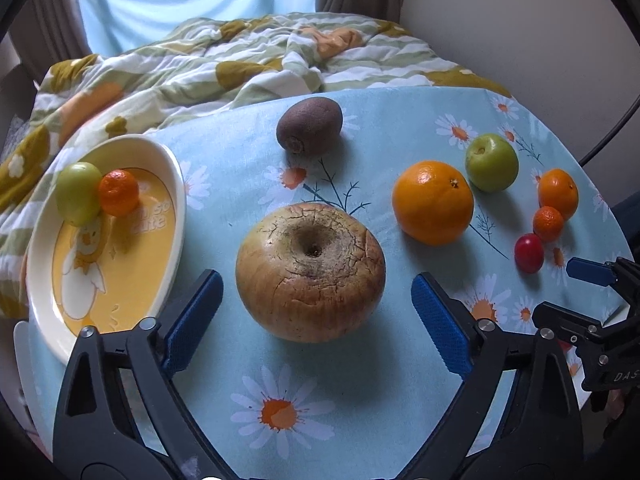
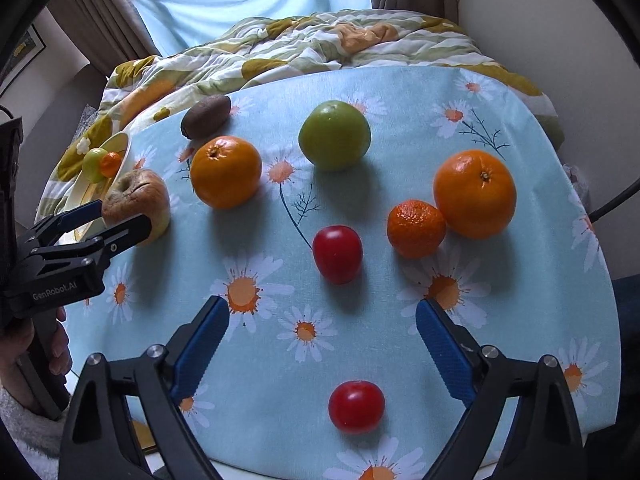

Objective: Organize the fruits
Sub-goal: 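Reach the left gripper to the large wrinkled apple and grasp it, then carry the wrinkled apple to the bowl while the right gripper grasps a red tomato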

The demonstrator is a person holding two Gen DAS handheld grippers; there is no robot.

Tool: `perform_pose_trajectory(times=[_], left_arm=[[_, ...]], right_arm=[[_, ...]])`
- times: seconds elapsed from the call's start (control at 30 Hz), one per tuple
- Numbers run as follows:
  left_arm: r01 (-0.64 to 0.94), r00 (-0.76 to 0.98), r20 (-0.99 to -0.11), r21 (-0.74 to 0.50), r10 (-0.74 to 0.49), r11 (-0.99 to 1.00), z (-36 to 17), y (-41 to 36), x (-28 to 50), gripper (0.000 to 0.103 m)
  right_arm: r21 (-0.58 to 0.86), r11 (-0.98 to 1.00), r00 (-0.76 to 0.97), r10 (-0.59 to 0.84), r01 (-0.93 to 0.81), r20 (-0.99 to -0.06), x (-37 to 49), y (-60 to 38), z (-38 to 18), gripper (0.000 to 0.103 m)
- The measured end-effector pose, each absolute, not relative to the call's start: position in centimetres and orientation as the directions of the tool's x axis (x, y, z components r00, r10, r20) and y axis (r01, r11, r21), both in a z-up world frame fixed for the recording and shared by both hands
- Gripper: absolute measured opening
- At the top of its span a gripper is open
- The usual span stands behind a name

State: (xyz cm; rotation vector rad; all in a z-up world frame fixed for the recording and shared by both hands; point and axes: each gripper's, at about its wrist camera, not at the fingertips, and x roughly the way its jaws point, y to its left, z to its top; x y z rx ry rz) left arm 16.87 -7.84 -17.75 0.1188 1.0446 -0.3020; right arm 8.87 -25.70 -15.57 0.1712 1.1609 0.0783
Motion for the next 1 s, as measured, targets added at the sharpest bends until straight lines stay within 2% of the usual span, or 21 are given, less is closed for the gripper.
perform_pose_trajectory(times=[0.07, 0.13, 0.2, 0.3, 0.77, 0.97, 1.0], left_arm=[[0.304, 0.458, -0.869, -0.046, -0.189, 0.951, -18.1, -7.8, 17.2, 0.097], [0.310, 0.459, -0.870, -0.033, -0.180, 0.950, -18.4, -7.9, 17.4, 0.083], [0.319, 0.461, -0.869, -0.026, -0.179, 0.947, -18.4, -8.0, 17.6, 0.083], [0.316, 0.464, -0.866, -0.032, -0.184, 0.948, -18.4, -7.7, 17.5, 0.082], [0.306, 0.471, -0.862, -0.039, -0.187, 0.951, -18.4, -7.1, 16.4, 0.082], [0.295, 0.473, -0.861, -0.042, -0.185, 0.954, -18.5, -6.8, 15.8, 0.082], [0.295, 0.475, -0.860, -0.041, -0.184, 0.955, -18.5, -6.8, 15.6, 0.082]], right_arm=[[0.179, 0.983, 0.390, 0.153, 0.029, -0.908, 9.1, -25.7, -16.0, 0.087], [0.181, 0.983, 0.383, 0.154, 0.036, -0.911, 9.2, -25.7, -16.3, 0.087], [0.185, 0.982, 0.379, 0.155, 0.042, -0.912, 9.4, -25.6, -16.6, 0.084], [0.186, 0.981, 0.366, 0.156, 0.049, -0.917, 9.8, -25.7, -17.1, 0.073], [0.131, 0.990, 0.384, 0.104, 0.045, -0.918, 11.4, -25.5, -17.1, 0.054], [0.117, 0.993, 0.392, 0.098, 0.026, -0.915, 12.0, -25.5, -17.1, 0.040], [0.114, 0.993, 0.392, 0.097, 0.022, -0.915, 12.2, -25.4, -17.1, 0.035]])
